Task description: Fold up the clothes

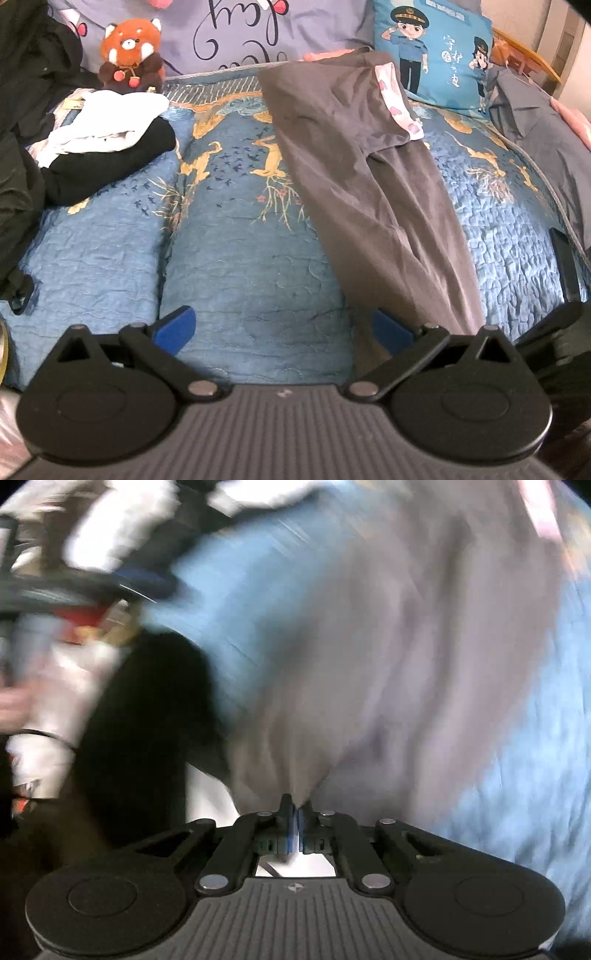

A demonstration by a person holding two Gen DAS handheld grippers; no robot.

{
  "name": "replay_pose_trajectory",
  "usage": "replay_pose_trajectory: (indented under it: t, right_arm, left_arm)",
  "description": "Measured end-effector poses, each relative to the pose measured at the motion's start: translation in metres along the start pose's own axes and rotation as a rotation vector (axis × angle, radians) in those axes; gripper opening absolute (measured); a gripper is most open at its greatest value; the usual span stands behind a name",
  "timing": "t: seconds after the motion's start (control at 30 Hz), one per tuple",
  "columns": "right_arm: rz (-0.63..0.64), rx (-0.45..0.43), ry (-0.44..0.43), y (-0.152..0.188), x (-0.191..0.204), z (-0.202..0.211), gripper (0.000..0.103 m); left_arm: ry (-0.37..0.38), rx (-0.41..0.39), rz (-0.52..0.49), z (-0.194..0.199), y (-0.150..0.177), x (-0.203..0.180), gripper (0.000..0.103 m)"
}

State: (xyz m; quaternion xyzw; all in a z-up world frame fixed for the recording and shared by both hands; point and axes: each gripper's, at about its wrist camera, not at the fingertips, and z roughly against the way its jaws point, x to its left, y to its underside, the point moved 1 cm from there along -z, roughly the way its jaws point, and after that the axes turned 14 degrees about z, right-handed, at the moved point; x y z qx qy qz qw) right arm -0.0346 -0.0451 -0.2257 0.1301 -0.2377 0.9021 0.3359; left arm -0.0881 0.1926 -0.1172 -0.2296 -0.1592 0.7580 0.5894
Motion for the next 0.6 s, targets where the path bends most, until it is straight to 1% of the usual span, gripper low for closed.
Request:
replay_pose_trajectory:
  t: [0.03,0.07,0.13,0.23,0.4,0.43,0.47,0.53,0.6]
  right_arm:
    - [-0.028,0.035,0.022,0.005,-0.006,-0.009,0.004]
    - [-0.047,0.042,0.017,0.008,-0.009,-0.012,0.005]
    - [-0.035,0.041,0.024,0.011,-0.011,-0.005,0.007]
    - [-0.018,0.04,0.033,0.014,-0.013,0.005,0.012]
    - [0.011,0.037,0.049,0.02,-0.017,0.022,0.014]
    - [0.016,0.037,0.052,0.021,-0.017,0.025,0.019]
    - [0.017,0.018,0.058,0.019,-0.02,0.032,0.026]
    - [0.004,-0.078,0.082,0.007,-0.03,0.054,0.035]
    - [-0.009,-0.174,0.106,-0.006,-0.04,0.076,0.036]
  left_arm:
    - [0.001,0.002,-0.002,-0.001,0.001,-0.001,0.103]
    - [0.001,0.004,-0.003,-0.002,0.001,-0.001,0.103]
    - [0.002,0.008,-0.006,-0.004,0.002,-0.002,0.103]
    - [-0.002,0.022,0.003,-0.01,0.001,-0.001,0.103]
    - [-0.005,0.041,-0.009,-0.019,0.002,-0.003,0.103]
    - [-0.005,0.045,-0.014,-0.021,0.001,-0.003,0.103]
    - [0.0,0.053,-0.021,-0.024,0.001,-0.005,0.103]
    - [0.012,0.067,-0.041,-0.032,-0.002,-0.011,0.103]
    - [0.039,0.075,-0.075,-0.04,-0.005,-0.024,0.103]
